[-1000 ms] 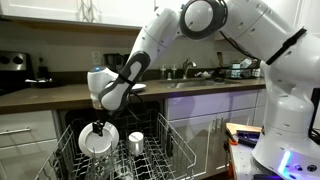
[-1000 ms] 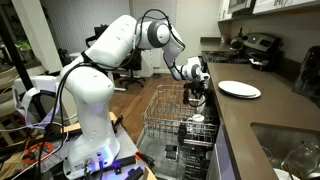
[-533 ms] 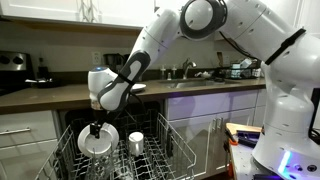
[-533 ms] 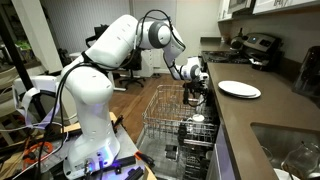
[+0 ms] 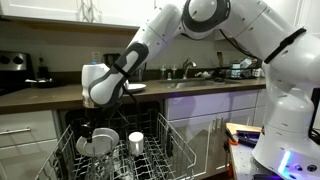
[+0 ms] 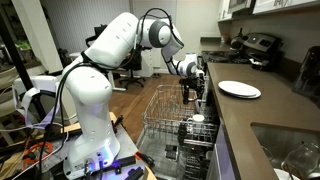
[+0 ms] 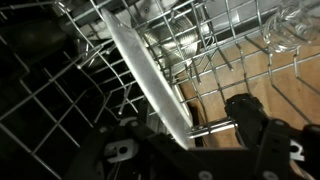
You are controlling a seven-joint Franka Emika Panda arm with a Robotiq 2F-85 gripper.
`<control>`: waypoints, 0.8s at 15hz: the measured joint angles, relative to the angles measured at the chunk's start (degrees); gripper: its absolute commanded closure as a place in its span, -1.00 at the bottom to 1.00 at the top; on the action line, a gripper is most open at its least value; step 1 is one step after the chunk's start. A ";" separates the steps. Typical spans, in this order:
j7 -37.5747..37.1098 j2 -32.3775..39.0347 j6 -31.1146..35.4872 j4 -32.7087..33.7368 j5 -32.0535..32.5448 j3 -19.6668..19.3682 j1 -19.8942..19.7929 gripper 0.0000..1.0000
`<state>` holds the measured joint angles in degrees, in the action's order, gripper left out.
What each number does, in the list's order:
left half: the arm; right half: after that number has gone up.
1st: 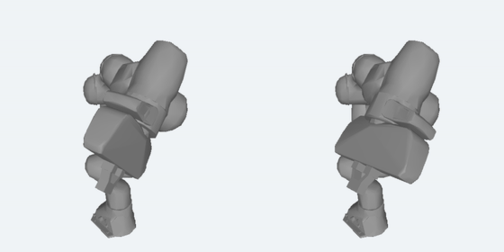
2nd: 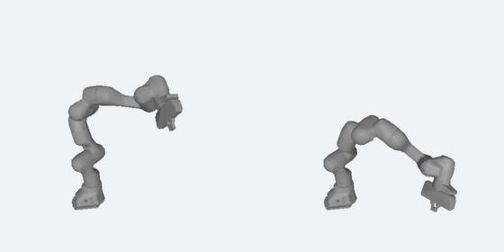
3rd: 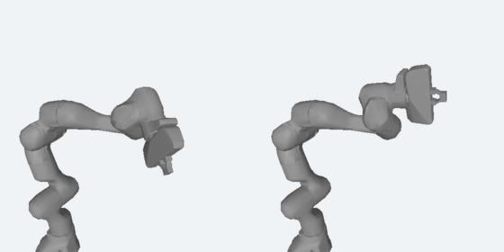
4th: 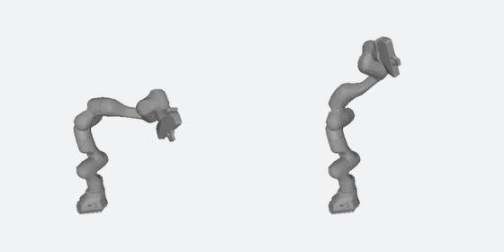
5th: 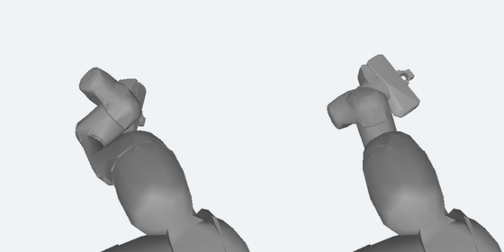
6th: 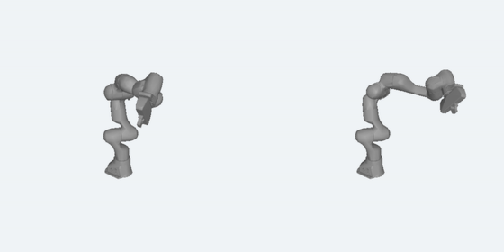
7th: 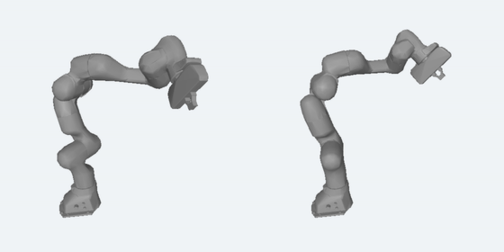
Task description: Remove the plate from the plate dryer and put it on top of the two white plates
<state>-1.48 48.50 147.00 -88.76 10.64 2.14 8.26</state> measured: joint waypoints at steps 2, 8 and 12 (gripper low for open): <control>4.08 -0.32 -2.39 0.01 -0.67 1.62 -1.45 -0.40; 15.93 -1.54 -12.75 0.13 -1.24 3.33 -5.50 -0.08; 20.81 -1.72 -15.29 0.73 -1.18 3.32 -6.29 -0.45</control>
<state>19.33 46.78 131.71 -88.03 9.46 5.46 1.97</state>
